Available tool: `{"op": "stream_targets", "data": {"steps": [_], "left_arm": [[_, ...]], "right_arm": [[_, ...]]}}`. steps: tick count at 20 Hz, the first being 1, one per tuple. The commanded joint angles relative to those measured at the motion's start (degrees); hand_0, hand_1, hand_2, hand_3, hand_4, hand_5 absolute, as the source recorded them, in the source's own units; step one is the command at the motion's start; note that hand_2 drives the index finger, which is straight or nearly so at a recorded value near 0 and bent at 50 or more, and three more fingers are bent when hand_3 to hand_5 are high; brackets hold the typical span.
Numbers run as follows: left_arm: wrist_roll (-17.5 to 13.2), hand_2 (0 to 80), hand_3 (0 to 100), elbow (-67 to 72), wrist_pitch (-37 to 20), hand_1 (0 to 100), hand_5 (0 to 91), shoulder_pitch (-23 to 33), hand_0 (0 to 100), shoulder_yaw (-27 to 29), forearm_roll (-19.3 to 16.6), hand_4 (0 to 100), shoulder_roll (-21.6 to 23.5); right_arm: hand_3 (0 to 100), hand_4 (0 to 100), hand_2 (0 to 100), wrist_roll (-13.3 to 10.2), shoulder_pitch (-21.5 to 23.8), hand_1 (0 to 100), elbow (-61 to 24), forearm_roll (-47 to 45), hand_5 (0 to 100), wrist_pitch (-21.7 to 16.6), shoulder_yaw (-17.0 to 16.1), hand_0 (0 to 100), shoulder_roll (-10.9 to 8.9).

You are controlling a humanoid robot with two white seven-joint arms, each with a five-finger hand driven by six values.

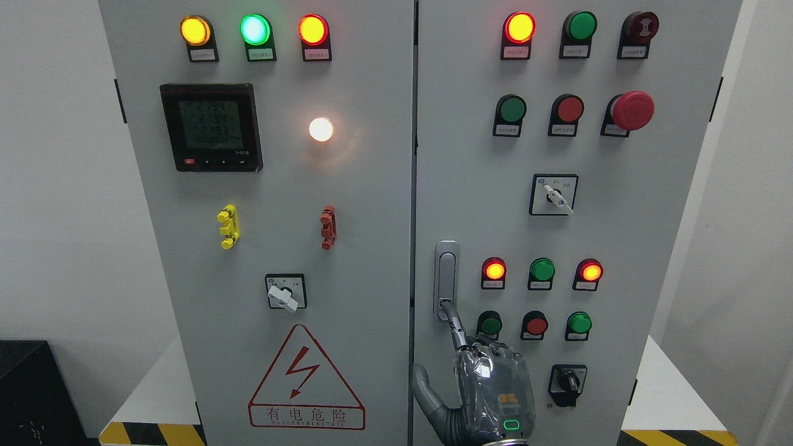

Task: Release door handle

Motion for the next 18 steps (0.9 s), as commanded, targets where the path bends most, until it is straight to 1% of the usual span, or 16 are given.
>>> {"op": "stream_targets", "data": {"steps": [1,4,18], "left_arm": [[-0.02,4.5,10,0.0,0.06,0,0.0,0.0,0,0.0,0.0,0,0.0],[-0.02,4.5,10,0.0,-0.02,0,0.0,0.0,0,0.0,0.0,0,0.0],[-0.02,4.5,11,0.0,-0.02,0,0.0,0.0,0,0.0,0.0,0,0.0]], "right_arm": [[78,72,0,0.01,-0.36,23,0.98,-0.05,71,0.03,-0.08,40,0.0],[79,72,0,0.8,-0.36,23,0.98,-0.05,71,0.03,-0.08,40,0.0],[79,72,0,0.8,-0.27,23,1.95,-0.05,70,0.03,0.09,40,0.0]]}}
